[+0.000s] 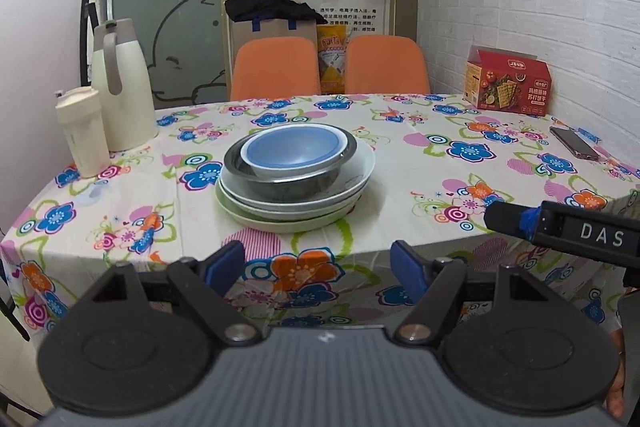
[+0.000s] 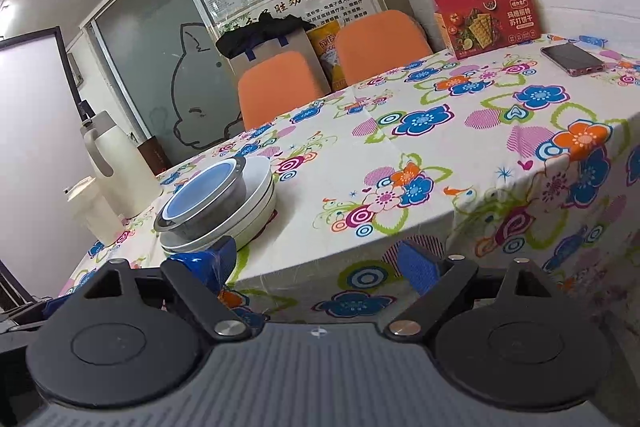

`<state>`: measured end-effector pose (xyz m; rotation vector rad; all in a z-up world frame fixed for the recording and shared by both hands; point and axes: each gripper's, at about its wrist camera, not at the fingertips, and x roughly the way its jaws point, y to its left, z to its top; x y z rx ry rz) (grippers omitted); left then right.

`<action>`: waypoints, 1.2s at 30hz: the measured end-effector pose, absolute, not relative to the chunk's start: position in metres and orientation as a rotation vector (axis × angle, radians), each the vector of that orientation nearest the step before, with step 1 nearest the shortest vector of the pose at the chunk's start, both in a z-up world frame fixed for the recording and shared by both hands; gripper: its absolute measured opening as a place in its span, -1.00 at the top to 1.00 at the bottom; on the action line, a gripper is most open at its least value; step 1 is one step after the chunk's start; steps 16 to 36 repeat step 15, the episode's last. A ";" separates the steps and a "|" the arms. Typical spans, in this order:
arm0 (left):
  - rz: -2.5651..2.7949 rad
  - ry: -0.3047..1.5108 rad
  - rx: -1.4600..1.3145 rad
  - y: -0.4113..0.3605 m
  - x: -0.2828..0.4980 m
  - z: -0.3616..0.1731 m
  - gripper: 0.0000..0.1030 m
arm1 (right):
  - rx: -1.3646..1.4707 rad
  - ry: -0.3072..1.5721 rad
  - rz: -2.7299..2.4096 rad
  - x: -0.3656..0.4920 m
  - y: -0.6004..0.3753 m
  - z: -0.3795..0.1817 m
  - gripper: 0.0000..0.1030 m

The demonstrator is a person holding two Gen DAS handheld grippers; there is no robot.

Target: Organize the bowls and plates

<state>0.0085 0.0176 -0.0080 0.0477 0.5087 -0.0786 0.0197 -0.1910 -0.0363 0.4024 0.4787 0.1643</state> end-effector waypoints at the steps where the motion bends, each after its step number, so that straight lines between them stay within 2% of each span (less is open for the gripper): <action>1: -0.078 0.510 0.050 0.018 0.006 -0.010 -0.43 | 0.402 0.487 0.166 0.018 -0.190 -0.038 -0.46; 36: -0.061 0.501 0.059 0.018 0.003 -0.019 -0.43 | 0.367 0.524 0.162 0.018 -0.184 -0.048 -0.46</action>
